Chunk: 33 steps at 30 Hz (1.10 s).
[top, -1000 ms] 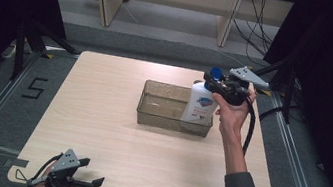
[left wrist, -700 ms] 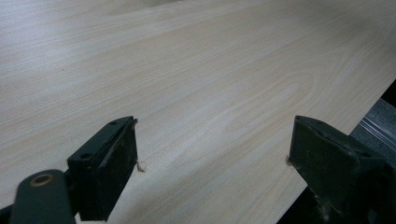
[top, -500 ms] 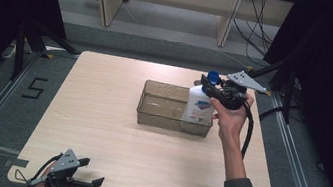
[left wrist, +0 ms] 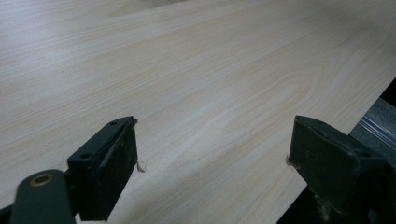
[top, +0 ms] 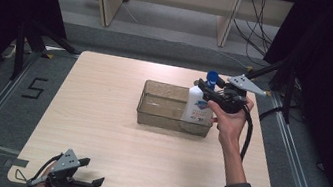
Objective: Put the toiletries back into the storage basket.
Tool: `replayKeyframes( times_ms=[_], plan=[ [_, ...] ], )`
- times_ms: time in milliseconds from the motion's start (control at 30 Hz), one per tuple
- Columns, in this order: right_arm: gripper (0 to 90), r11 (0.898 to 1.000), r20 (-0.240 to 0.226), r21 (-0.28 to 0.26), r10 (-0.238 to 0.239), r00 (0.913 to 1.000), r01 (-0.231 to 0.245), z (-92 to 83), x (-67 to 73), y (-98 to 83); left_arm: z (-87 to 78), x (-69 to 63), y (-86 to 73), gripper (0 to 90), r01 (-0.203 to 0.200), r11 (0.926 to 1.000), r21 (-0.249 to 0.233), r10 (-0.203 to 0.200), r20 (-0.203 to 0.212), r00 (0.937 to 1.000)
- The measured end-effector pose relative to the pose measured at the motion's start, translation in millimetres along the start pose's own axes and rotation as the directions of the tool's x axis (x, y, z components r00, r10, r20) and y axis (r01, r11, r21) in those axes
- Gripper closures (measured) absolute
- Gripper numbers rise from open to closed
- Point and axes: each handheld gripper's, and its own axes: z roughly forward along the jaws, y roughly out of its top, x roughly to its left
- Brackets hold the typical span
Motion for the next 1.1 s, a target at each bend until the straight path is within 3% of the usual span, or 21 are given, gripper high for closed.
replayKeyframes(
  times_ms=[433,467,700,900,1100],
  plan=[
    [30.1,0.999,0.026,-0.015,0.044,0.9987,-0.043,-14.9,2.6,-2.8,0.0,-0.3,0.0,14.7,-0.001,1.0,0.001,0.001,-0.006,1.0],
    [30.0,1.0,0.034,-0.015,0.027,0.9991,-0.026,-16.0,2.0,-3.3,0.1,-0.2,0.0,14.8,0.0,1.0,0.0,0.0,-0.005,1.0],
    [29.9,1.0,0.053,-0.017,0.022,0.9983,-0.021,-21.4,4.7,-5.6,-0.2,0.5,0.0,14.8,-0.006,1.0,0.006,0.006,-0.002,1.0],
    [29.4,0.999,0.037,-0.021,0.049,0.9981,-0.048,-23.9,3.8,-9.0,0.2,0.2,-0.1,14.8,0.0,1.0,-0.002,0.0,-0.001,1.0],
    [29.4,0.998,0.04,-0.034,0.046,0.9981,-0.045,-27.1,3.1,-11.1,0.3,0.1,-0.1,14.7,-0.001,1.0,-0.002,0.001,-0.002,1.0]
  ],
)
